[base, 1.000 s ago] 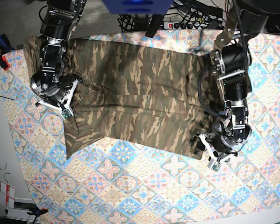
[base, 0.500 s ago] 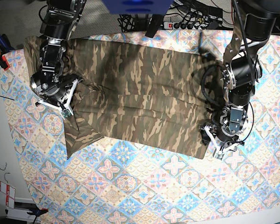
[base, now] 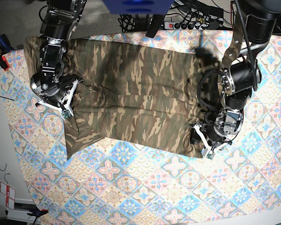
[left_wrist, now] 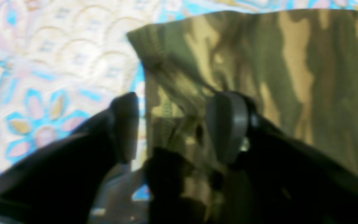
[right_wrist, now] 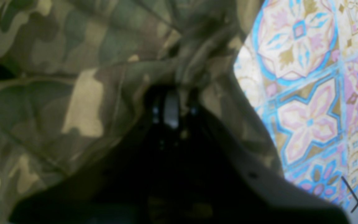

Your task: Fold the T-shirt properly

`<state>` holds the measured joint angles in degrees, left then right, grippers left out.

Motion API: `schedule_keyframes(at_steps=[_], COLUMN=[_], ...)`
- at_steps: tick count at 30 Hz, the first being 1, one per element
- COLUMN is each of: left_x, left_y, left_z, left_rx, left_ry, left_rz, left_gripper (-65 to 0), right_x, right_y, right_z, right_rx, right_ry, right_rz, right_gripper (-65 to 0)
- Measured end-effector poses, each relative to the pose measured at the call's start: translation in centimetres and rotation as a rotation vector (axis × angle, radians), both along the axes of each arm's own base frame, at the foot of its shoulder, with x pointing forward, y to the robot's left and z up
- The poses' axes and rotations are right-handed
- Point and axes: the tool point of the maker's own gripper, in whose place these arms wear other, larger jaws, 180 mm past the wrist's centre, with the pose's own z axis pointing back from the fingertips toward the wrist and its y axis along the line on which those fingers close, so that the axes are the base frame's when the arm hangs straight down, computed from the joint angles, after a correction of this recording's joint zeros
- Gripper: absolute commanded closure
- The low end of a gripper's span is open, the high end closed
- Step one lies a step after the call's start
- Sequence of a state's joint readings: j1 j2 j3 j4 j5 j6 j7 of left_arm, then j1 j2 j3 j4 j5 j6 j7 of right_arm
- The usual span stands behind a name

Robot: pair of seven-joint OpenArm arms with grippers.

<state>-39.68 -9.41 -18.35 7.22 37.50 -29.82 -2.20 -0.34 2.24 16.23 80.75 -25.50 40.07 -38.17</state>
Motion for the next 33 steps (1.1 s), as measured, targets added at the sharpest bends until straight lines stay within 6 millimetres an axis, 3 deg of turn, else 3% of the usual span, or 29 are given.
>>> schedule_keyframes(at_steps=[4,11,15,20,28,33], left_x=[-0.2,-0.2,-0.4,-1.1,-0.6,-0.6], left_y=[-1.4,-2.8,-3.2,-5.1,-2.6,-2.5], left_z=[0.0,0.0,0.1,0.9,1.0,1.0], left_rx=[-0.025,-0.047,-0.061,-0.231,-0.177,-0.181], left_ry=[0.004,0.005,0.024,0.069,0.107,0.105], left_rz=[-0.025,-0.039,-0.057,-0.045,-0.023,-0.019], left_gripper=[-23.3,-4.0,-3.8,-3.6,-3.6,-3.6], right_x=[0.0,-1.4,-1.2,-1.2,-1.2,-1.2], right_y=[0.0,0.1,0.1,0.0,0.0,0.0], right_z=[0.0,-0.7,-0.6,-0.6,-0.6,-0.6], right_rx=[0.000,0.007,0.003,0.004,0.004,0.004], right_ry=[-0.001,0.017,0.018,0.017,0.018,0.018], right_rz=[0.000,0.002,0.001,0.000,0.000,-0.001], right_gripper=[-0.7,-0.7,-0.7,-0.7,-0.7,-0.7])
